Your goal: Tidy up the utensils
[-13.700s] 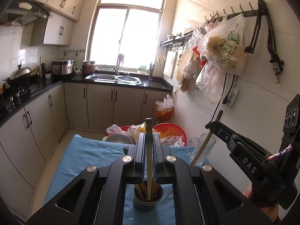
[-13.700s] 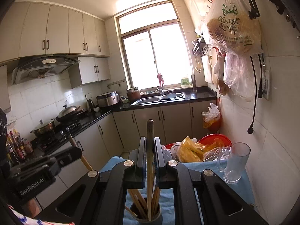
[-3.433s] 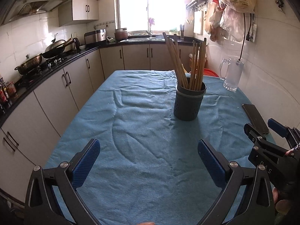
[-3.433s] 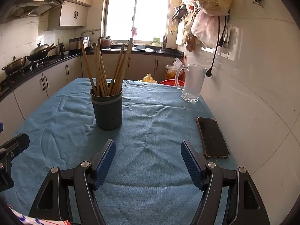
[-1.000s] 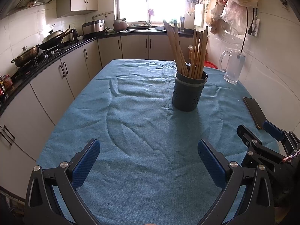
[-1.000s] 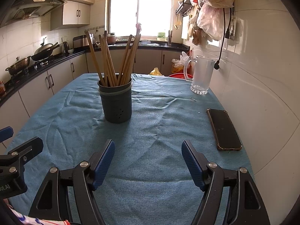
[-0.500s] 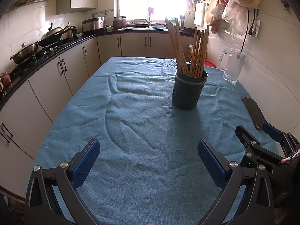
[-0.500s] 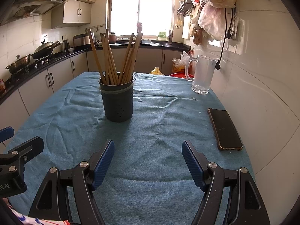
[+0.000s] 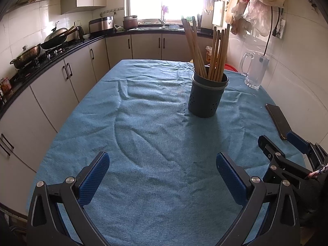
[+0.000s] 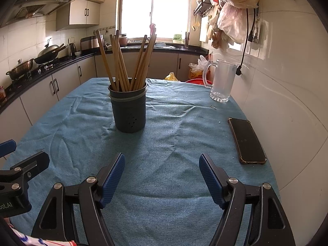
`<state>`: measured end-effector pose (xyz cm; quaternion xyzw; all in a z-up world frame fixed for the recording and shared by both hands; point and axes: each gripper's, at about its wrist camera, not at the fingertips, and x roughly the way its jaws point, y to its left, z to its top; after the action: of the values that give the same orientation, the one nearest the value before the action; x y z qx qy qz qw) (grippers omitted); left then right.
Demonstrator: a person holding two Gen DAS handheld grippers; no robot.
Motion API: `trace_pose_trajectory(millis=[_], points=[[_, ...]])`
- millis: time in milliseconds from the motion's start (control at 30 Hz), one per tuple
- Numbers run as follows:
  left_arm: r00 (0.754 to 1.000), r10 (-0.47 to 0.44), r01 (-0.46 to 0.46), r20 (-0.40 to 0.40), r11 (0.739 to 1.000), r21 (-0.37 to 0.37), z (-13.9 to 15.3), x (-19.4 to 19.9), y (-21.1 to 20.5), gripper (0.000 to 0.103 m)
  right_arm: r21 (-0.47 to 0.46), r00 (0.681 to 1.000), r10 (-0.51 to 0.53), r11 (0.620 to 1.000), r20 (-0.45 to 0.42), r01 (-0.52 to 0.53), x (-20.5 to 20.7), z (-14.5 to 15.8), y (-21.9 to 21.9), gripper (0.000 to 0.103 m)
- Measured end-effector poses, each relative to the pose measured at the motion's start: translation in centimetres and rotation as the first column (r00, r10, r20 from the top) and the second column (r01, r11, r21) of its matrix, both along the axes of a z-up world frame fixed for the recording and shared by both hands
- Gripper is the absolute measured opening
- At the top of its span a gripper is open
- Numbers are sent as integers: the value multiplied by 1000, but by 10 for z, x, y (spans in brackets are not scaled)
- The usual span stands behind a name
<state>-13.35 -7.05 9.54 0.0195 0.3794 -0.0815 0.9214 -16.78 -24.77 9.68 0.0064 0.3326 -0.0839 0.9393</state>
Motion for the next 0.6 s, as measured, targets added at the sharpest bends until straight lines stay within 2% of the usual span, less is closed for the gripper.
trace_pose_trajectory(millis=[600], points=[[1000, -7, 7, -2, 1000, -6, 1, -1, 0, 103, 4, 1000, -11, 1000, 5, 11, -5, 0, -6, 80]])
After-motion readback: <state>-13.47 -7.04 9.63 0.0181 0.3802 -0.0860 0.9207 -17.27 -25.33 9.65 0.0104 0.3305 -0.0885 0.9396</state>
